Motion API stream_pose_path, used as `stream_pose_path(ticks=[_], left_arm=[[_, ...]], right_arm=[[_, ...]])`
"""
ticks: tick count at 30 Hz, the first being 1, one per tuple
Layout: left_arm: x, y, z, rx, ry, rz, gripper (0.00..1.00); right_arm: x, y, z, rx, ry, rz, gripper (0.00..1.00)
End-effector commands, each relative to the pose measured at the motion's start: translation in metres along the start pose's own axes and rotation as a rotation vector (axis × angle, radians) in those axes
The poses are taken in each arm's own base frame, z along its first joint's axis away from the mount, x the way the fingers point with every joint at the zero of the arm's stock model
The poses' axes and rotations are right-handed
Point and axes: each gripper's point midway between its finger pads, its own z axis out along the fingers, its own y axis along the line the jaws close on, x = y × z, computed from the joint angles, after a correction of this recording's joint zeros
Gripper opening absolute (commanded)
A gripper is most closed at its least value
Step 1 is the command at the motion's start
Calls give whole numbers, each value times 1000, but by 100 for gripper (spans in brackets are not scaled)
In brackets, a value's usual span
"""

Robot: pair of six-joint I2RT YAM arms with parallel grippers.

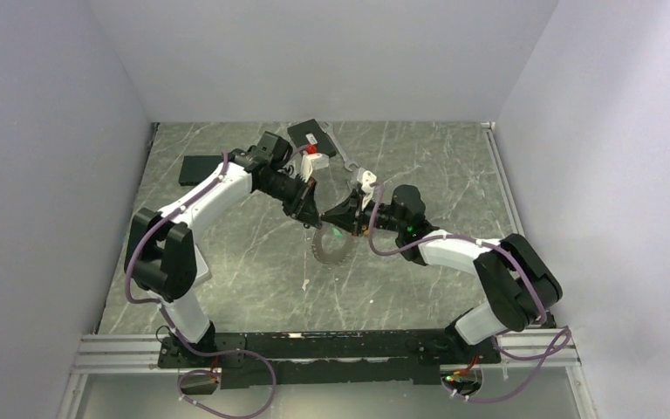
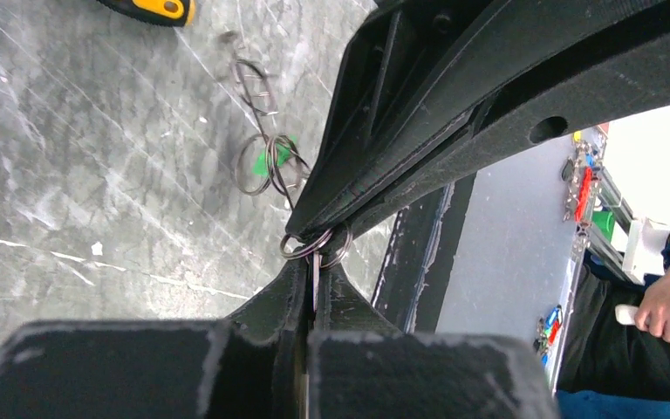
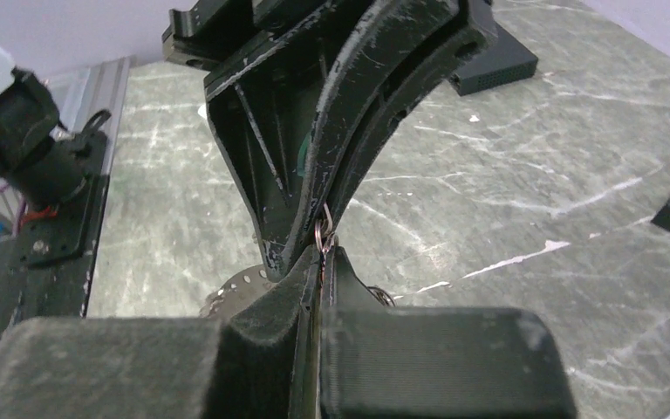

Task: Remove the keys from the keyring

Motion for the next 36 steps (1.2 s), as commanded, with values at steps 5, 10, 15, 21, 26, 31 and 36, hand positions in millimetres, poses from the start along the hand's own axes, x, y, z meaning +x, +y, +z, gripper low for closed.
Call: stream_pose_path(ticks=[5,10,15,21,26,31,36], left_arm=[[13,-17,-4,85,35,8,0],[22,-13,3,110,66,-32,0],[19,-17,3,131,58,-36,0],[19,-20,3,136,53,-35,0],[17,-22,4,134,58,-27,0],[16,-24,7,132,67,-20,0],[16,-26,9,131,74,-10,0]], right_arm=[[-4,21,-10,-217,47,-230,11],[8,16,-15,-199,116,-264,24],[4,9,-18,-167,131,-290,28],[-7,10,-17,-149,125,-271,32],[-13,11,-12,-146,125,-252,38],[-14,14,-6,-142,144,-227,38],[-7,14,-1,-124,170,-213,38]])
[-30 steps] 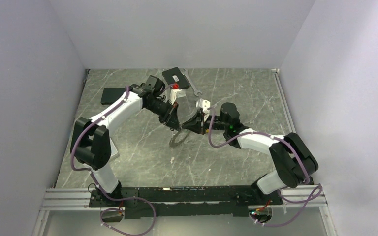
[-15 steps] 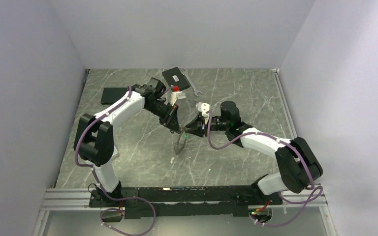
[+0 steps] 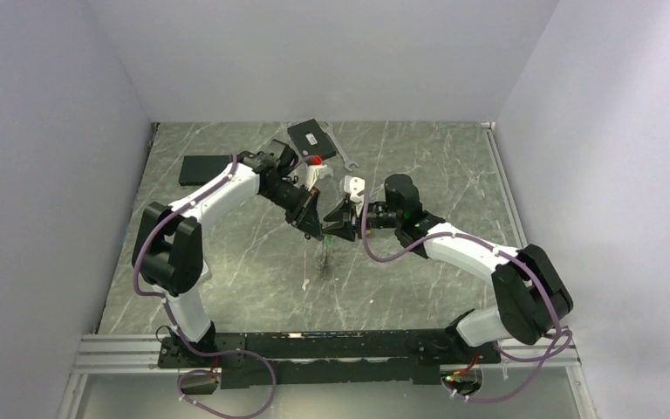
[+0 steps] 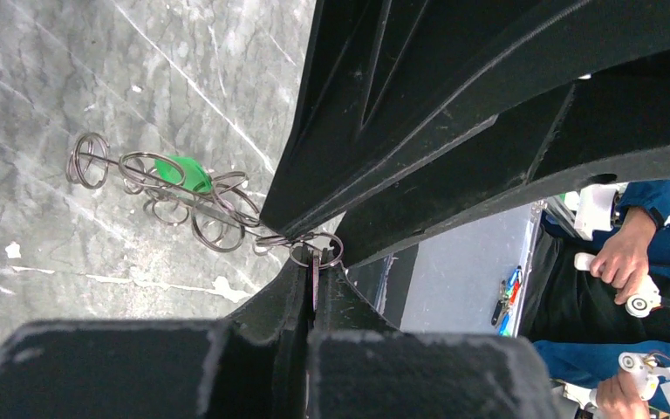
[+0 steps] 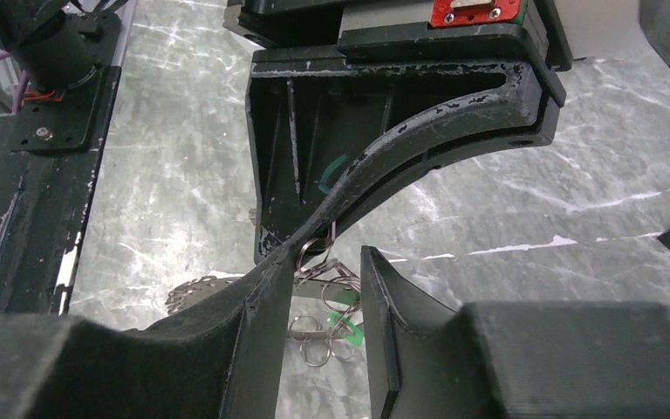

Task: Remove the keys from the keyring

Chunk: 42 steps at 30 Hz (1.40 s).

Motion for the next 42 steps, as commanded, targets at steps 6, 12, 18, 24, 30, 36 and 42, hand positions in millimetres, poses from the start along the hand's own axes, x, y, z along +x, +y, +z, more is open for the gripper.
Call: stream_pose_path(ticks=[6,12,18,24,30,36,42], left_arm=[[-8,-15,-4,19,-16,50,0],[-9,-15,-4,14,-18,53,0],[-9,-14,-5,8,-19,53,0],[-14,-14,-14,10,-53,30,0],[-20,-4,-32,-5,-113,-10,0],[-22,18,-45,-52,-156,-82,0],[-11,34,-41,-65,-150,-137,0]], right_arm=[[-3,-9,5,38,23,-8,37],[6,-10,5,42,53,3,37],[9,-8,4,43,57,-6,26],[6,-10,1,64,58,-26,6],[7,-7,-3,61,65,-58,0],[8,-6,-4,59,71,-63,0],[0,-8,-4,77,30,-75,0]])
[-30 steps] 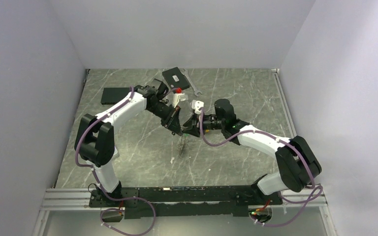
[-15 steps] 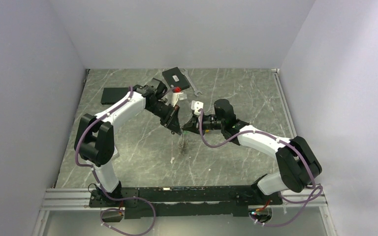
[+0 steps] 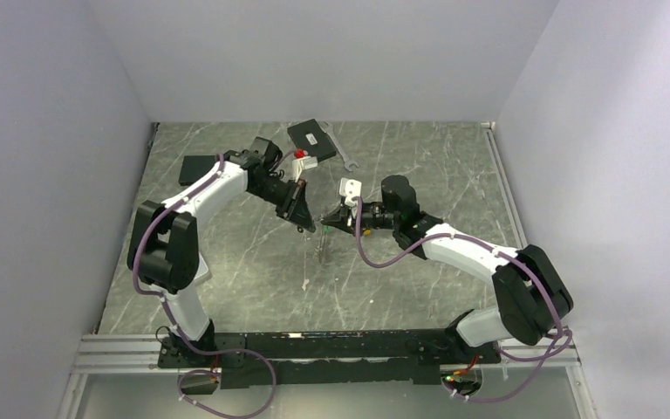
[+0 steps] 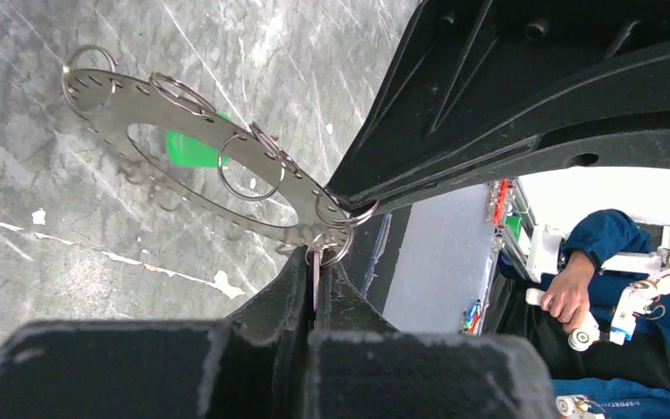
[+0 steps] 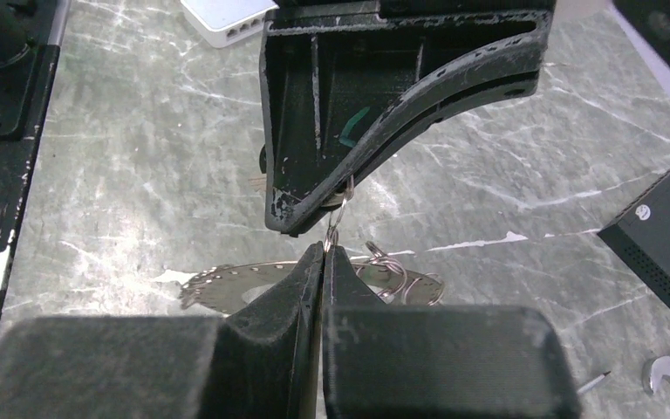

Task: Remove the keys from the keyring

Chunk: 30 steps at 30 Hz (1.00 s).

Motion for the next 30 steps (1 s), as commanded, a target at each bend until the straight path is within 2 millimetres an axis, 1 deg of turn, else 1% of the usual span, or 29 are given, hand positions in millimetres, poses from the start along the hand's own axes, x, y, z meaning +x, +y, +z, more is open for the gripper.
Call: stream_pose_path(ticks=[1,6,11,15,21,23,26,27,30], left_arm=[[-7,15,-14,-48,-59,-8,0],[-3,13,-3,-17,-33,-17,0],[3,6,11,-4,12,4,0],[7,5,17,-4,33,12,0],[6,5,20,1,39,15,0],[5,2,19,4,40,22,0],[1,-3,13,-13,37,61,0],[-1,-7,10,-12,33,82,0],[-3,-22,4,19,39,132,0]], right_arm=[[-8,3,-8,6,-33,5,0],[-23,2,-4,12,-124,-14,0],[-27,4,2,-3,-184,4,0],[-25,6,3,-6,-192,14,0],[-23,8,4,-18,-188,18,0],[-19,9,4,-22,-174,10,0],[-8,13,2,-30,-141,4,0],[-5,14,1,-33,-132,-1,2],[3,16,-1,-41,-112,-23,15]])
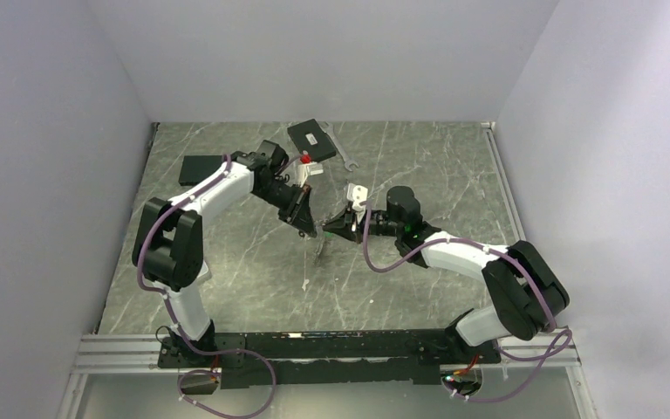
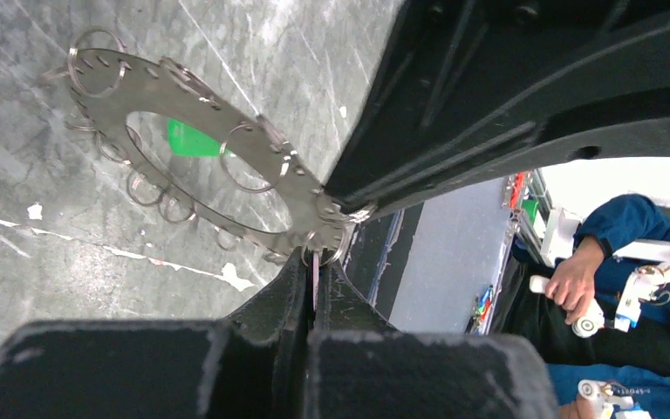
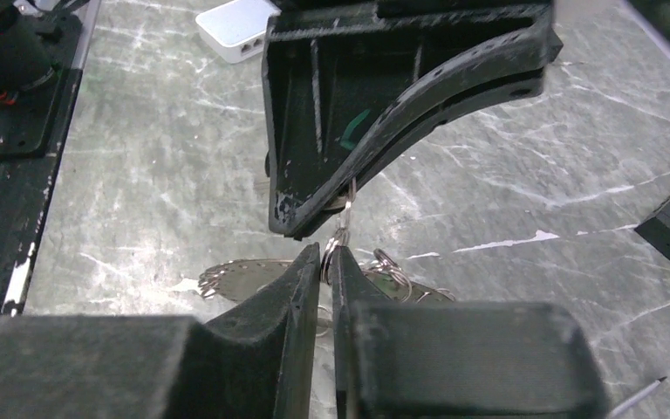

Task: Remove the keys from the keyring

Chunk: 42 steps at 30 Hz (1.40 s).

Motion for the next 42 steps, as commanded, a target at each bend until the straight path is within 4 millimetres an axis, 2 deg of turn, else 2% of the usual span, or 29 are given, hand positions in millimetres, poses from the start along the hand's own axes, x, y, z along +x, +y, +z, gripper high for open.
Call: stream_pose_path(ticks=[1,4,9,15,22,26,29,32,34,39,42], left_arm=[[-17,-32,-14,37,-19,152,0],[-22,-44,-17,37,-10,202,0],[-23,-50,-15,18,8,233,0],[-25,-50,-15,12,11,237,0],[-22,-48,-8,7,33,239,0],[-22,-50,-4,3,45,247,0],[-23,-51,-4,6,47,248,0],[-23,-49,-4,-7,45,245,0],[-23,-43,-5,-32,41,231,0],[-28,-15,-17,-57,-21,115,0],[-24,2,-14,-84,-17,83,0]], right_arm=[[-6,6,-2,-43,-23,-92,19],[-4,3,-2,-40,-5,-101,27],[-16,0,-2,-37,-1,-100,34],[-29,3,-5,-52,11,-69,36],[-33,-2,-7,-21,32,-44,36],[-32,-7,-5,1,47,-51,33],[-26,-11,-4,16,76,-54,28],[-22,-13,-5,32,90,-53,7],[-22,-11,-6,33,84,-59,0],[-22,-6,-9,18,77,-70,0],[-26,-6,-9,21,60,-74,0]])
